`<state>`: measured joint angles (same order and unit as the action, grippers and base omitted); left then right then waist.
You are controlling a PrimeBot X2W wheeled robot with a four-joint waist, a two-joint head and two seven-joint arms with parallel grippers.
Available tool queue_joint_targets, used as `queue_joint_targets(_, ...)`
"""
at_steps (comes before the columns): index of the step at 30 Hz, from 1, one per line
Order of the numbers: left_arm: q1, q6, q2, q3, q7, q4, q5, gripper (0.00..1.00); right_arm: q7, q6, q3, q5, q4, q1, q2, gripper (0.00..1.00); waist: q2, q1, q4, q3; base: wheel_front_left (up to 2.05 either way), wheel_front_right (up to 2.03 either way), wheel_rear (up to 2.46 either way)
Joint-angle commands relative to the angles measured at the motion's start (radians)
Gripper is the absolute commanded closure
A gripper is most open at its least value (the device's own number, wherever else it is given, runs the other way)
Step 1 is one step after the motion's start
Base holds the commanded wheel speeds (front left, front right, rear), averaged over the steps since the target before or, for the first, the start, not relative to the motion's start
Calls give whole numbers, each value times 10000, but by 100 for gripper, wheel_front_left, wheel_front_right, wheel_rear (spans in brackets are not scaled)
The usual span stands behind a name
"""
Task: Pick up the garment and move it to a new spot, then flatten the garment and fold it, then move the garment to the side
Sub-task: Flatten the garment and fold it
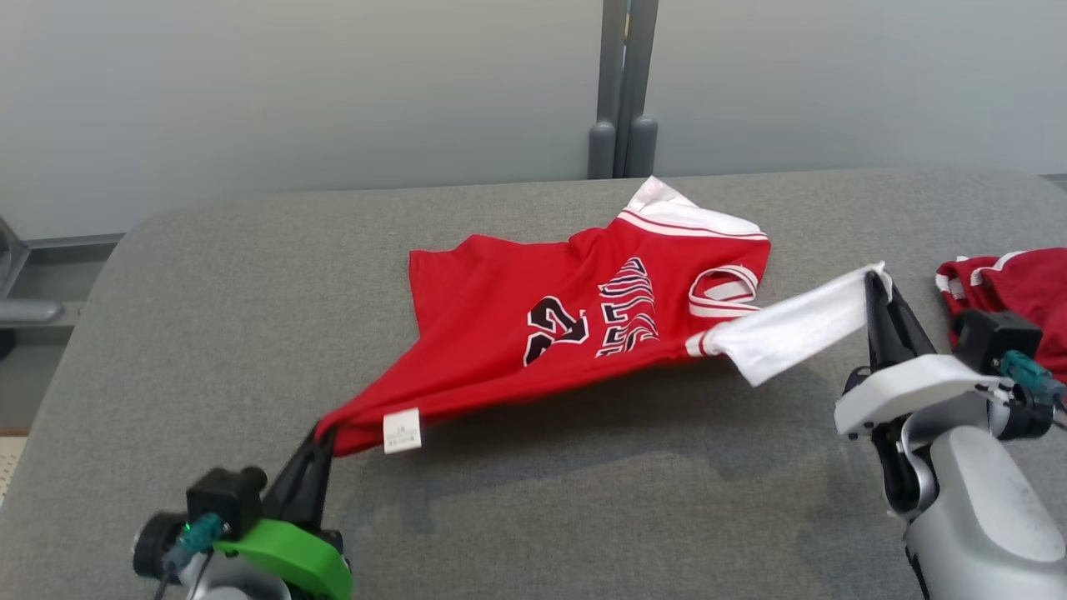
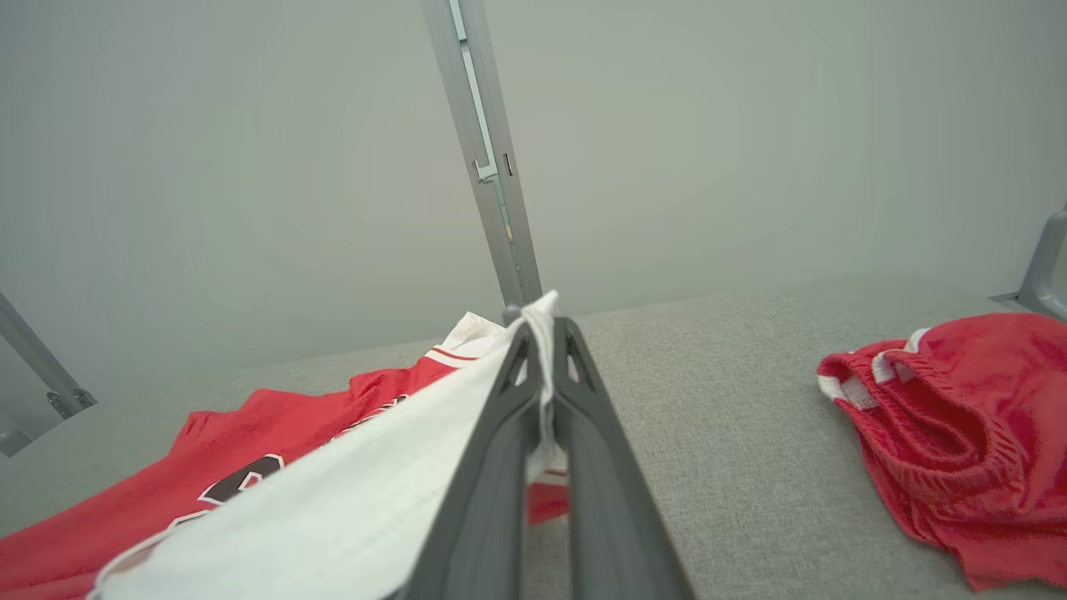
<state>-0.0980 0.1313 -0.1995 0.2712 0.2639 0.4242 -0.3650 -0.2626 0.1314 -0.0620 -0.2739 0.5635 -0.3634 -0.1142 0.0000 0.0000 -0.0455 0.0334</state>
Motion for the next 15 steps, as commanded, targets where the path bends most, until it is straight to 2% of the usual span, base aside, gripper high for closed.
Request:
queue_joint_targets(1, -636, -12, -425, 75, -2, -35, 16, 100, -25, -16, 236, 13, -203, -382, -244, 100, 0, 0, 254, 278, 0, 0, 0)
queue_joint_targets(2, -636, -12, -425, 75, -2, -35, 16, 100, -25, -16, 236, 13, -203, -382, -244, 100, 0, 0, 254, 278, 0, 0, 0)
queue_joint_targets(9, -3497, -14, -1967, 1039, -192, 350, -176, 100, -25, -16, 1394, 185, -70, -2535, -997, 100, 0, 0, 475, 50, 0, 0, 0)
queue_joint_targets(15, -5659, -14, -2494, 1918, -779, 960, -497, 100, 94, -16, 1999, 344, 945, -4457, -1324, 100, 0, 0, 640, -709, 0, 0, 0)
